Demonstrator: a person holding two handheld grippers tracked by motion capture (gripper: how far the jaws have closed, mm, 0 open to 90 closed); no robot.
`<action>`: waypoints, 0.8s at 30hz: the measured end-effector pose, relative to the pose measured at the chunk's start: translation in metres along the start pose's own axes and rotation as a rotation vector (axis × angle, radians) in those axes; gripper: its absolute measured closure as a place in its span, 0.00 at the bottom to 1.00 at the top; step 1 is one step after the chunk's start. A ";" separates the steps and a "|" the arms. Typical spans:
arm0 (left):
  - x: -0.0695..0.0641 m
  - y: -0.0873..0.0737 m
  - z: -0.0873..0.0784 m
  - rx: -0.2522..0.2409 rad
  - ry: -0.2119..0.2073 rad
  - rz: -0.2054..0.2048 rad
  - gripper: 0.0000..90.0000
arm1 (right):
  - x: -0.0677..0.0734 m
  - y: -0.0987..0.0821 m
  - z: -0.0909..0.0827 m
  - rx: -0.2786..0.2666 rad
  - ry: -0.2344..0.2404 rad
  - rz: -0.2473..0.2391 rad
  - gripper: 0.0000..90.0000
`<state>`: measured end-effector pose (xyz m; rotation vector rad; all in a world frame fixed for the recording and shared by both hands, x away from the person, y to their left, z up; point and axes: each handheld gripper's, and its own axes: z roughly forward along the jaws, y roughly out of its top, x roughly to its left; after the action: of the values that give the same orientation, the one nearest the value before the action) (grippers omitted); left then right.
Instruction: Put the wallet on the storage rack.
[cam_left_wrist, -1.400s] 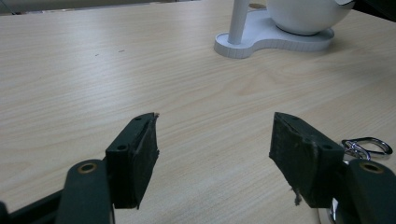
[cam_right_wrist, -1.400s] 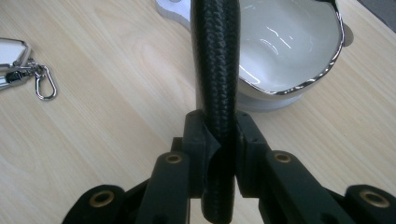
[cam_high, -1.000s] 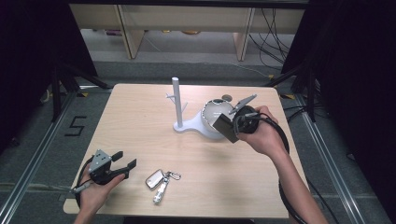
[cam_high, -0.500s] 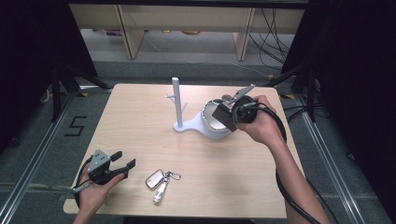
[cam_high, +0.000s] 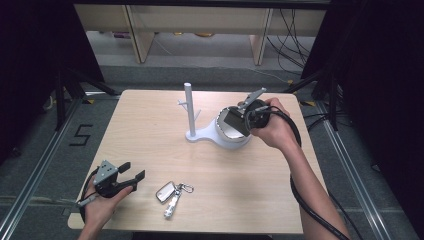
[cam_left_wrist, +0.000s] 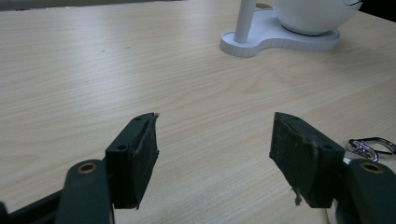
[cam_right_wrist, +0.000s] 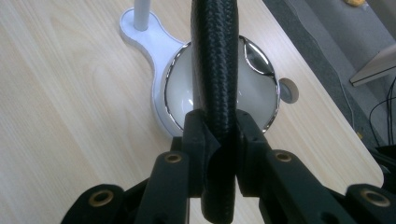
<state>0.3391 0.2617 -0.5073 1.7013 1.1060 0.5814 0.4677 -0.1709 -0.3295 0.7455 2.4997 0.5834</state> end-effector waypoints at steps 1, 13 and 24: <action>0.000 0.000 0.000 -0.001 0.000 -0.001 0.35 | -0.001 0.000 0.001 -0.003 0.000 -0.015 0.87; 0.000 -0.001 0.002 -0.014 -0.006 -0.004 0.35 | -0.007 0.005 0.012 -0.007 -0.008 -0.043 0.87; 0.000 -0.002 0.001 0.002 -0.002 -0.003 0.35 | -0.011 0.003 0.035 -0.008 0.019 -0.022 0.86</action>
<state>0.3394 0.2615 -0.5097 1.7009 1.1078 0.5766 0.4962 -0.1664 -0.3531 0.7115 2.5186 0.5949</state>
